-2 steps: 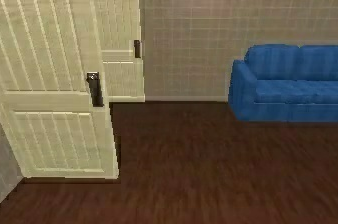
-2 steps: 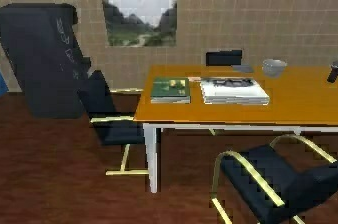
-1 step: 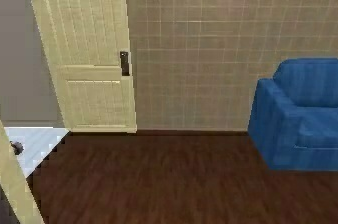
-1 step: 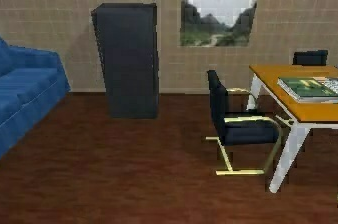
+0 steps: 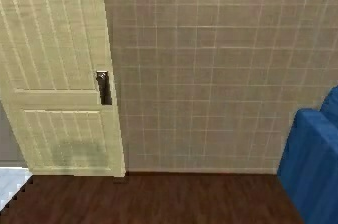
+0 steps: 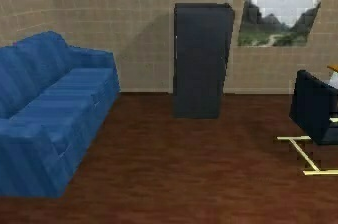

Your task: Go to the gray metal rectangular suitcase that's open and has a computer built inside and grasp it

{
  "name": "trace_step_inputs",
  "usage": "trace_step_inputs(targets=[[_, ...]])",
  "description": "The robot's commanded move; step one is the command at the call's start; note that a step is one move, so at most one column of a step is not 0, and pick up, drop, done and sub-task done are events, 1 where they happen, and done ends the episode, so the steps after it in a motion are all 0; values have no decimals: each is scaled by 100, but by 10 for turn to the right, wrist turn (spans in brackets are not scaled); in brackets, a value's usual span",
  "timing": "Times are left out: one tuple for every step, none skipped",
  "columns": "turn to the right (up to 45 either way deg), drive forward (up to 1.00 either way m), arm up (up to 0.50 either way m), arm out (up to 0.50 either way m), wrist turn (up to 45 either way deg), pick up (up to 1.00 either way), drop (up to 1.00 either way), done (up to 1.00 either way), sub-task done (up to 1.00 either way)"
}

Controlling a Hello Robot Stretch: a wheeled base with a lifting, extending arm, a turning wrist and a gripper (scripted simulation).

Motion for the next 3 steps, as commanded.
trace_step_inputs(targets=[[-390, 0, 0, 0, 0, 0, 0, 0, 0], [0, 35, 0, 0, 0, 0, 0, 0, 0], [-450, 0, 0, 0, 0, 0, 0, 0, 0]])
